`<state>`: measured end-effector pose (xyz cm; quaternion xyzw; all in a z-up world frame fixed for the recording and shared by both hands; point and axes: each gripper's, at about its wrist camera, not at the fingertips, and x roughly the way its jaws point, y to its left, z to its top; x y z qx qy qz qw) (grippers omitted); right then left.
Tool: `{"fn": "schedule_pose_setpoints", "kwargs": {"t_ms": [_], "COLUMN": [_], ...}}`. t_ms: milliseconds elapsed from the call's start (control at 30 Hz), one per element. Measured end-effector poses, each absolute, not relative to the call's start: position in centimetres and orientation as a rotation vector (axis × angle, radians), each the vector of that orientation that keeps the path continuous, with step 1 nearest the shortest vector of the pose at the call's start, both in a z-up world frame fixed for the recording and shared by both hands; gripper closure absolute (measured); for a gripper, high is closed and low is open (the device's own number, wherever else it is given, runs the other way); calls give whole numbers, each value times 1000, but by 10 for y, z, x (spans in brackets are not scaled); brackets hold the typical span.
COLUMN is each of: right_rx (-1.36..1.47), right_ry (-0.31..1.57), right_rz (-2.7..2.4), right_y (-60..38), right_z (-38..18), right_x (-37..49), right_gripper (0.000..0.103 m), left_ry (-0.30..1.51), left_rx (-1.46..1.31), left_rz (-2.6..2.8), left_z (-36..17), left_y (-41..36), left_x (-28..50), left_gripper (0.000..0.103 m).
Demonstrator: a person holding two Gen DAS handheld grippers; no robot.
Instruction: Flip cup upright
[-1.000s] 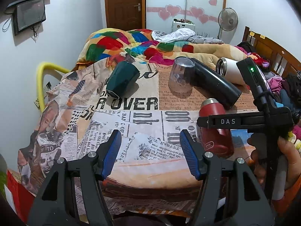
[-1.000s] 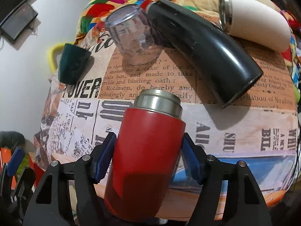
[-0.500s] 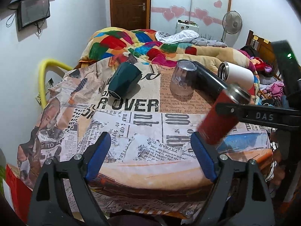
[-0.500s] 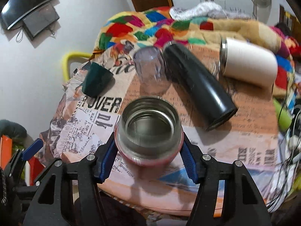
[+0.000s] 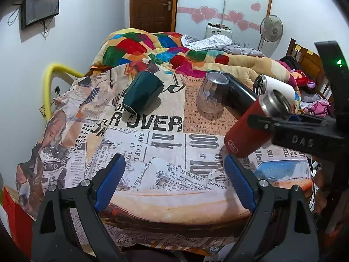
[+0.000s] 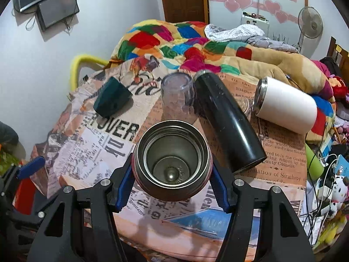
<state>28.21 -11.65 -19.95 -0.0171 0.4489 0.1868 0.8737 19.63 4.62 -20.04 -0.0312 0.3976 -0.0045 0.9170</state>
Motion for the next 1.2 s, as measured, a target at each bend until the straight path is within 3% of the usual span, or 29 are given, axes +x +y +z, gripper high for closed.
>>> {"fn": "schedule_pose_setpoints", "kwargs": {"t_ms": [533, 767, 1200], "right_rx": [-40, 2, 69], "right_ry": [962, 809, 345], "right_rz": [419, 433, 394], "right_y": [-112, -138, -191], "right_z": [-198, -141, -12], "right_x": [274, 230, 114], "right_gripper": [39, 39, 39], "left_ry": [812, 686, 247], "left_rx": [-88, -77, -50], "left_rz": [3, -5, -86], "left_z": [-192, -143, -13], "left_y": [50, 42, 10], "left_x": [191, 169, 64], "left_gripper": [11, 11, 11]}}
